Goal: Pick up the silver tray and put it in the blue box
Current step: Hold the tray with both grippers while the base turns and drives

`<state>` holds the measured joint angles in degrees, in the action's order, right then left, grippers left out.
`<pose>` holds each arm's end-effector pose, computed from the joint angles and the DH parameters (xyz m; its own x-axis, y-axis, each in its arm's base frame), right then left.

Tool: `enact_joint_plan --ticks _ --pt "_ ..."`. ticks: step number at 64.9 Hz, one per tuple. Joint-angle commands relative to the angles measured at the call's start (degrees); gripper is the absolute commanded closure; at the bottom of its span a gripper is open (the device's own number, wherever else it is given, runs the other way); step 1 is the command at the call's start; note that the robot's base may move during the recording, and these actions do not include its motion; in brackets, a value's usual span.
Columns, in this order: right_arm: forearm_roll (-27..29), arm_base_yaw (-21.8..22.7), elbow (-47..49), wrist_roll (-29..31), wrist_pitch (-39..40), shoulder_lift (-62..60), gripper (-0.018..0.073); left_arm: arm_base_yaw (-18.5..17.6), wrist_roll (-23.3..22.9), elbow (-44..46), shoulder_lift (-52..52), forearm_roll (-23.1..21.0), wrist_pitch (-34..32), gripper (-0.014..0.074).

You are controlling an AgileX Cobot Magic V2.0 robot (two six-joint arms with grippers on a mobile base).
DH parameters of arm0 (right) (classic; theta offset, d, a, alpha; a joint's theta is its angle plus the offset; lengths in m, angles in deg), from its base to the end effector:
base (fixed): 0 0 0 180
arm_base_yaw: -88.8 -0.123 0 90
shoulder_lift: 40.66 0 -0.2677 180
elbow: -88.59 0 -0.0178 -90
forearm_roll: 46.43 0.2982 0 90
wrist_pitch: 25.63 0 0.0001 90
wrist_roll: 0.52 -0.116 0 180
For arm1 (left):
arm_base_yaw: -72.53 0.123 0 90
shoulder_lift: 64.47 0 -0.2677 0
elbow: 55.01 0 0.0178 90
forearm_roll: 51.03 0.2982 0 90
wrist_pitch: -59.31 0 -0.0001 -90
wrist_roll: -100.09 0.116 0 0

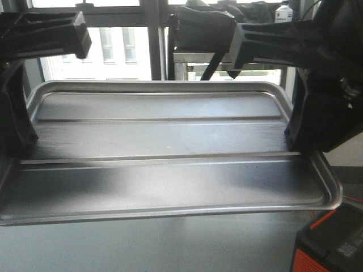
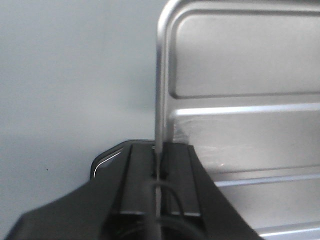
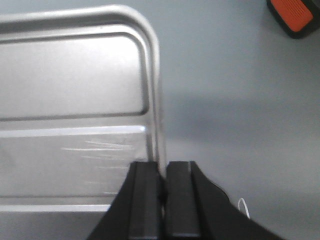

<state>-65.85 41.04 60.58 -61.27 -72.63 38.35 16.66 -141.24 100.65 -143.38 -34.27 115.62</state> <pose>0.2168 0.1968 0.2158 -0.8758 0.0947 -0.4733 0.0010 0.9809 0.1945 0.1825 -0.2196 0.2299 -0.9152 -0.0103 -0.4028 0.0556 0.9869 -0.1516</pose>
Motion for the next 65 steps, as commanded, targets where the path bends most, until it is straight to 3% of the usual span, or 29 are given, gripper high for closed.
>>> enact_joint_plan --ticks 1,65 --pt "-3.61 0.29 1.31 -0.09 -1.16 -1.67 0.0501 -0.34 -0.62 1.29 1.61 2.32 2.21 0.0612" --pt "-3.61 0.29 1.31 -0.09 -1.16 -1.67 0.0501 -0.34 -0.62 1.29 1.61 2.32 2.21 0.0612"
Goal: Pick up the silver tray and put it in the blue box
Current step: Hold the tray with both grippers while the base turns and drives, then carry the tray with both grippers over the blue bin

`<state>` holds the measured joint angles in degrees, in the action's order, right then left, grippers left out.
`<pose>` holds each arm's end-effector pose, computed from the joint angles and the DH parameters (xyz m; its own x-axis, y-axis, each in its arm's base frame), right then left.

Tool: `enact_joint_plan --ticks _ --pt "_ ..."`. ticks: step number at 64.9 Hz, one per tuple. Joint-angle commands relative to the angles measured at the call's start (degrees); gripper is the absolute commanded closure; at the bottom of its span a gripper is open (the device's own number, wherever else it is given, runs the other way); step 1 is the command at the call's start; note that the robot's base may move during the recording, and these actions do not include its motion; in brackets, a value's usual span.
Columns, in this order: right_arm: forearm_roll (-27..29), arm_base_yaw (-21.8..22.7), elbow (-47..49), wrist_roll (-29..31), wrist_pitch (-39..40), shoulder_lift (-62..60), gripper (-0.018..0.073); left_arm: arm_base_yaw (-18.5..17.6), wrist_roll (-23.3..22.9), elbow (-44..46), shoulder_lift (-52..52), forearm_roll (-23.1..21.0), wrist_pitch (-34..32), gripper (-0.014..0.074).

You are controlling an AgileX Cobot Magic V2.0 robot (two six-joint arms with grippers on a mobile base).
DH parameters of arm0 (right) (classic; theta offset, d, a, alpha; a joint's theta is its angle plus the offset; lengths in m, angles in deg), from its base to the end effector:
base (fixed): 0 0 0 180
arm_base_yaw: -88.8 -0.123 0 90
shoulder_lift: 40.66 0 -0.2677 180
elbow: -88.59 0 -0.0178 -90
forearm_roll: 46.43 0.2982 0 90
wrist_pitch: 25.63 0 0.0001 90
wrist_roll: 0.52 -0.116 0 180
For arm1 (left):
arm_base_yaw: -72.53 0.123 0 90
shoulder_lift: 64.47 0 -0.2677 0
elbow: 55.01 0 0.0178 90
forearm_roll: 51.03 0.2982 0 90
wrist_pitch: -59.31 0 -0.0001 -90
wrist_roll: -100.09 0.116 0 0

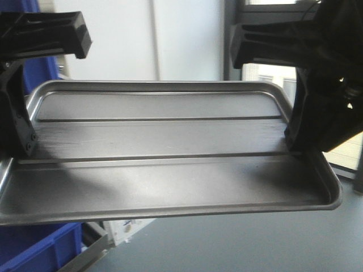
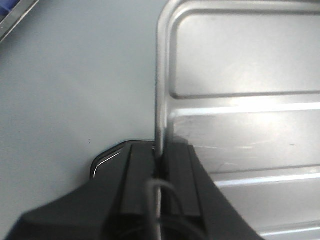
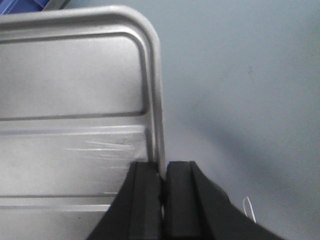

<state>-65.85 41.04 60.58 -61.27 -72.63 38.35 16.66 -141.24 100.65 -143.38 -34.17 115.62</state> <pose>0.2168 0.1968 0.2158 -0.8758 0.0947 -0.4733 0.0010 0.9809 0.1945 0.1827 -0.2196 0.2300 -0.9147 -0.0096 -0.4041 0.0562 0.9870 -0.1506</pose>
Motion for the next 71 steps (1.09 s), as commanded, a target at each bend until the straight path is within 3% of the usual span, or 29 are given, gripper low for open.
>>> enact_joint_plan --ticks 1,71 --pt "-3.61 0.29 1.31 -0.09 -1.16 -1.67 0.0501 -0.34 -0.62 1.29 1.61 2.22 2.21 0.0612" --pt "-3.61 0.29 1.31 -0.09 -1.16 -1.67 0.0501 -0.34 -0.62 1.29 1.61 2.11 2.21 0.0612"
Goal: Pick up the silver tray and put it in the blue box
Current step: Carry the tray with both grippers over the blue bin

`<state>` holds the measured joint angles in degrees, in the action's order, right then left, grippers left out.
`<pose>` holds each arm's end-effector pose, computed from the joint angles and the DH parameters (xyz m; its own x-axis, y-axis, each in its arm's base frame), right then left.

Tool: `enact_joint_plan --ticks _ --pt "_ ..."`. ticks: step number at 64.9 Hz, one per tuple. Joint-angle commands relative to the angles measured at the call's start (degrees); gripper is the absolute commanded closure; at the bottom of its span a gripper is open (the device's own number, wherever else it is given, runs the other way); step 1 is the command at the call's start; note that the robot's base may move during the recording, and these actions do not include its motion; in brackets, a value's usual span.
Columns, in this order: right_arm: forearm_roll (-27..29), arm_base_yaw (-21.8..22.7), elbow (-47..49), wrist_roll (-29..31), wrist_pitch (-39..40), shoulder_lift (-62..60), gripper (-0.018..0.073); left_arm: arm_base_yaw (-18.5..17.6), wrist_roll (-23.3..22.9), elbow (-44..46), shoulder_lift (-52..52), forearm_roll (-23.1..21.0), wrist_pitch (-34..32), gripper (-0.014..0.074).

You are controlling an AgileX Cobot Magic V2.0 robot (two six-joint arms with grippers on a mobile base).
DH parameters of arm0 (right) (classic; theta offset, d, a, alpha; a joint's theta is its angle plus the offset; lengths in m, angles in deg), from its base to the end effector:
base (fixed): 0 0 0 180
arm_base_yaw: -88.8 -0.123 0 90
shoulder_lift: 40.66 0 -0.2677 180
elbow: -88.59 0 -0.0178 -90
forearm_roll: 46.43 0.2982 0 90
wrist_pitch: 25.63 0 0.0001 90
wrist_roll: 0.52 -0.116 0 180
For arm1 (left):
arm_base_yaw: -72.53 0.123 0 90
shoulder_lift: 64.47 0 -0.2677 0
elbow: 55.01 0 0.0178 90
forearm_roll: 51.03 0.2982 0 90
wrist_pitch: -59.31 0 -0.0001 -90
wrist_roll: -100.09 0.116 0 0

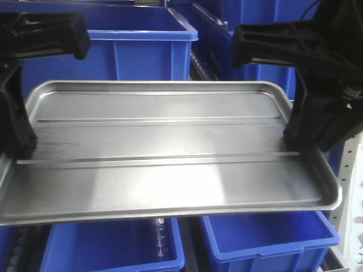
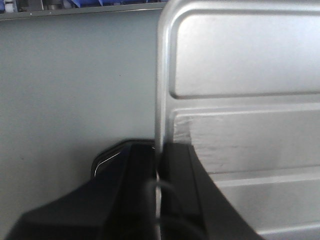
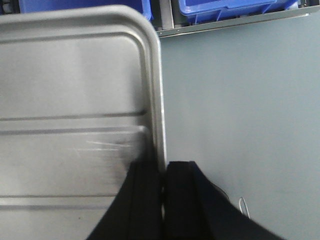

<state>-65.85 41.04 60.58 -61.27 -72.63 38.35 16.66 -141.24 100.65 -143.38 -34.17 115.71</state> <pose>0.2168 0.1968 0.2158 -0.8758 0.0947 -0.4733 0.0010 0.9809 0.1945 0.1826 -0.2194 0.2299 -0.9150 -0.0095 -0.4034 0.0557 0.9872 -0.1494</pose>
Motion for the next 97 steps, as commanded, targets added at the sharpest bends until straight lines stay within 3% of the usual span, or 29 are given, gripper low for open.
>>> enact_joint_plan --ticks 1,97 --pt "-3.61 0.29 1.31 -0.09 -1.16 -1.67 0.0501 -0.34 -0.62 1.29 1.61 2.11 2.12 0.0612" --pt "-3.61 0.29 1.31 -0.09 -1.17 -1.67 0.0501 -0.34 -0.62 1.29 1.61 2.2 2.12 0.0612"
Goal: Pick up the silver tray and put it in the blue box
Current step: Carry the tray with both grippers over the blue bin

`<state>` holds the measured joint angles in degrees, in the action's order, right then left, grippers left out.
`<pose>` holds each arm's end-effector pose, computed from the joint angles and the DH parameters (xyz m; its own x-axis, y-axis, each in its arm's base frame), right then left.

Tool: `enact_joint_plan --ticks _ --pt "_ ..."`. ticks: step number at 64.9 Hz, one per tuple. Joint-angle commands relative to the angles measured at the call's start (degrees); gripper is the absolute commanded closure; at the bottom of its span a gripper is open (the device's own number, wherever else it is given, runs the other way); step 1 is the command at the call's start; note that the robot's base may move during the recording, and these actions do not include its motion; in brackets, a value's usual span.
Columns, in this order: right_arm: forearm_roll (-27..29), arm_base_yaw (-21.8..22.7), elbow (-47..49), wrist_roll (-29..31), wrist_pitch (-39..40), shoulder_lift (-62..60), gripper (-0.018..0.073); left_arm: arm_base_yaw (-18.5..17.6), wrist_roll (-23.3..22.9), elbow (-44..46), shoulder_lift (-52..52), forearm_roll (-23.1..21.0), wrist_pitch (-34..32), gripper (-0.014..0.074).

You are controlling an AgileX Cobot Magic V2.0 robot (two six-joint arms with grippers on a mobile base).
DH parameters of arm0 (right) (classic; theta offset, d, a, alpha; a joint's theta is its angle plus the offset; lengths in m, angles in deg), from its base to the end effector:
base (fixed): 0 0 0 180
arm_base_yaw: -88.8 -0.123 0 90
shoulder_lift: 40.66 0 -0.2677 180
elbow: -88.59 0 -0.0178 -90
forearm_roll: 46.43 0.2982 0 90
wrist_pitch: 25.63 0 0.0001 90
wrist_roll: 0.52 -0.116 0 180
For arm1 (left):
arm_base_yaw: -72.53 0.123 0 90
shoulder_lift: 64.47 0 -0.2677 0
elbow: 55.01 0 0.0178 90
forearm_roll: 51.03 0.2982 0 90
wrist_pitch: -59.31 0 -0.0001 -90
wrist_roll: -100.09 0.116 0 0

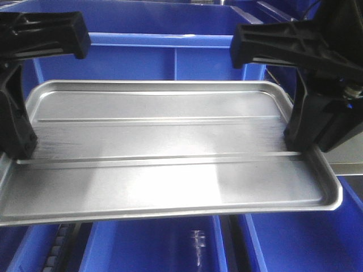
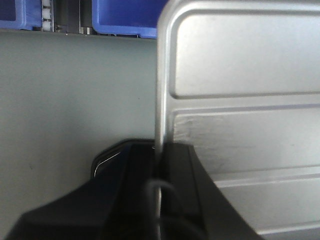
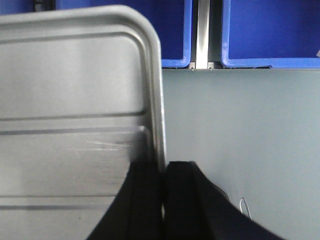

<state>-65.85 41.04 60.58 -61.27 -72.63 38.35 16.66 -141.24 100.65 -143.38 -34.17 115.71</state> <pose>0.2168 0.1968 0.2158 -0.8758 0.0947 -0.4733 0.0010 0.9809 0.1945 0.1826 -0.2194 0.2299 -0.9150 -0.0095 -0.4034 0.0557 0.9872 -0.1494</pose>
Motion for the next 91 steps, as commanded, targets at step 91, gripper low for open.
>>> enact_joint_plan --ticks 91 --pt "-1.82 2.18 22.48 10.68 -3.04 0.26 0.0501 7.78 15.1 18.32 1.5 3.91 -1.13 0.0612"
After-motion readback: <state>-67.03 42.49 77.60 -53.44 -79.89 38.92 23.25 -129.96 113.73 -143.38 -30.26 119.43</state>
